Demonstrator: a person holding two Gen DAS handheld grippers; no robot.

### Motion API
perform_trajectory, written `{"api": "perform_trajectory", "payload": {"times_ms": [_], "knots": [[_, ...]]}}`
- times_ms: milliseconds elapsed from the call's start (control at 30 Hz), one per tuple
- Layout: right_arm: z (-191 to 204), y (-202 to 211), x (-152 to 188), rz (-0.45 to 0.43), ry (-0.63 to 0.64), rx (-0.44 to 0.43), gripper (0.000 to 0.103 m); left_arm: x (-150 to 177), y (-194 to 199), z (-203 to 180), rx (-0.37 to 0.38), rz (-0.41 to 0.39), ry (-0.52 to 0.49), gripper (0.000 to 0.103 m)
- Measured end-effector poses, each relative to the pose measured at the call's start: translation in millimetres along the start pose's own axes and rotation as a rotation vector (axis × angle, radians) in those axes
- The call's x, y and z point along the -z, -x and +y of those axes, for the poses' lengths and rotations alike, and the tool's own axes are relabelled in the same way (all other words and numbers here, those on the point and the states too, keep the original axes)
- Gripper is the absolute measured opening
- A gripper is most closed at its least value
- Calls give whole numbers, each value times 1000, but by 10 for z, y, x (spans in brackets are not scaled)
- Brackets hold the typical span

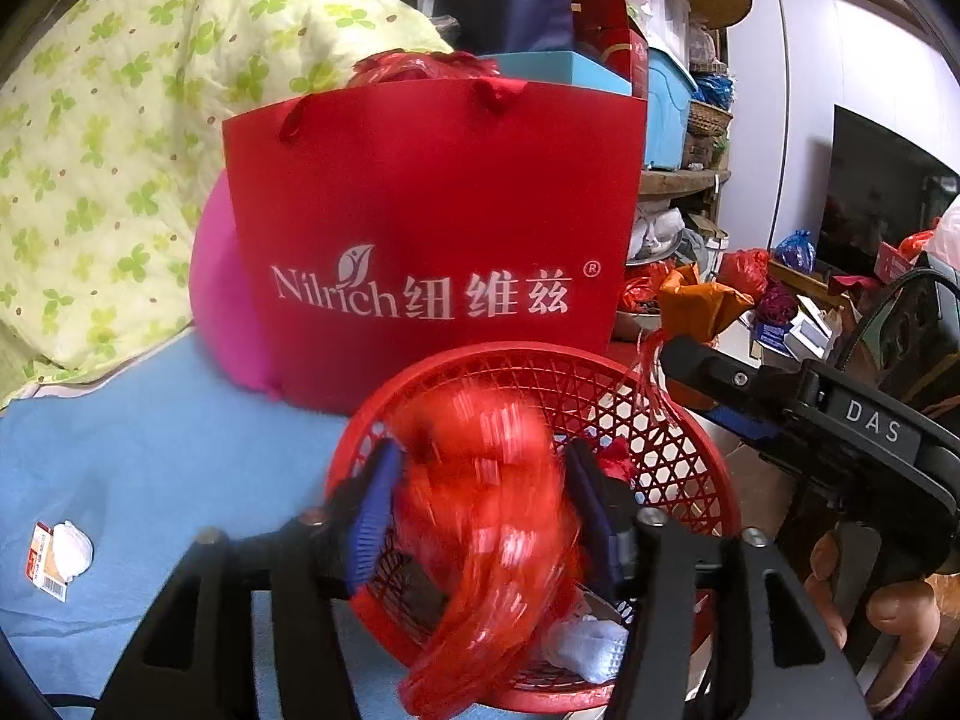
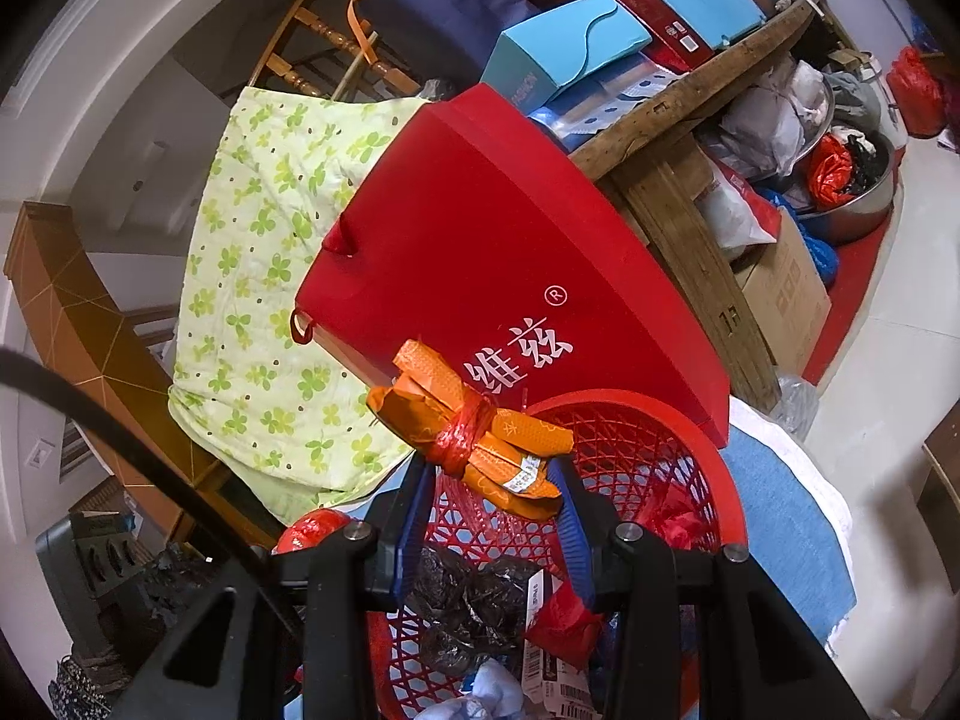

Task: Collect trash
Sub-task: 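Open both grippers to drop the red and orange bags into the wastebasket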

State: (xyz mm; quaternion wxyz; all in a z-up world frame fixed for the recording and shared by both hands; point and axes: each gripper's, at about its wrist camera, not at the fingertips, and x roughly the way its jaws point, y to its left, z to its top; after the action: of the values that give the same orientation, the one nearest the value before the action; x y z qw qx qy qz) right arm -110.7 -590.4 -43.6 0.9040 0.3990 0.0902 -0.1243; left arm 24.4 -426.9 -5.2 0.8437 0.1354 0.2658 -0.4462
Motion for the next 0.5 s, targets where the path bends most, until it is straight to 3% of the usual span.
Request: {"api": "perform_trajectory", "payload": {"times_ms": [133,500], "knots": [[-1,-6,0,0,-4,2,44,1,39,63,-9,-12,12,68],[122,-58,53,12,18,-8,53,106,214,429,-70,-38,81,69]]}}
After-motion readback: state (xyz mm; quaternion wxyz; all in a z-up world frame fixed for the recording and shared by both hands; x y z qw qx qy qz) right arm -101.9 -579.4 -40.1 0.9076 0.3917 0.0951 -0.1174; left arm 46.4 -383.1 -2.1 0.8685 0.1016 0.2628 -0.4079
